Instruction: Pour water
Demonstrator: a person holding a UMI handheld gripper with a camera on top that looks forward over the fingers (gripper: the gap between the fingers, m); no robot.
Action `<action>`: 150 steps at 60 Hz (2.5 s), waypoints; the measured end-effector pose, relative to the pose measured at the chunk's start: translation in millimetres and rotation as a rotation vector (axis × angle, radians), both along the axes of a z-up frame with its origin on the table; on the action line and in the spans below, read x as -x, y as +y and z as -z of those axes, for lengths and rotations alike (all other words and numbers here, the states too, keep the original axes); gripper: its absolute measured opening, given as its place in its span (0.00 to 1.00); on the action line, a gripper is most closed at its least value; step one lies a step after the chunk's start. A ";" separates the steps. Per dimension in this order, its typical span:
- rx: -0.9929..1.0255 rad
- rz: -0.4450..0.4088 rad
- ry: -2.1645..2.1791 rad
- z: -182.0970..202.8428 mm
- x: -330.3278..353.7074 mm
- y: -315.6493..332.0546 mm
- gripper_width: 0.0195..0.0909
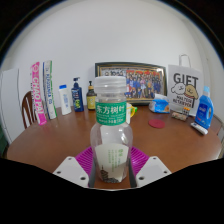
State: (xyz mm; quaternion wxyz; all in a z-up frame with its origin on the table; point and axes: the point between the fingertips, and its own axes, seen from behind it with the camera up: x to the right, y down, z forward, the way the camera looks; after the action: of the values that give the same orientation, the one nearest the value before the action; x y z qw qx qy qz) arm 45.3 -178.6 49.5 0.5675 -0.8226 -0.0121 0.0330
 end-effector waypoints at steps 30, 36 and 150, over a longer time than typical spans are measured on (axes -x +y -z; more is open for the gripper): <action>-0.126 -0.052 0.226 -136.7 103.7 101.5 0.34; -0.144 -0.072 0.435 -164.7 130.4 136.5 0.34; -0.018 0.108 -0.064 -38.2 -200.3 247.9 0.34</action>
State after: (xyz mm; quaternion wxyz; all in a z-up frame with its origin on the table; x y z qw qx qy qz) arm 245.7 69.2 87.8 0.5751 -0.8176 0.0139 -0.0239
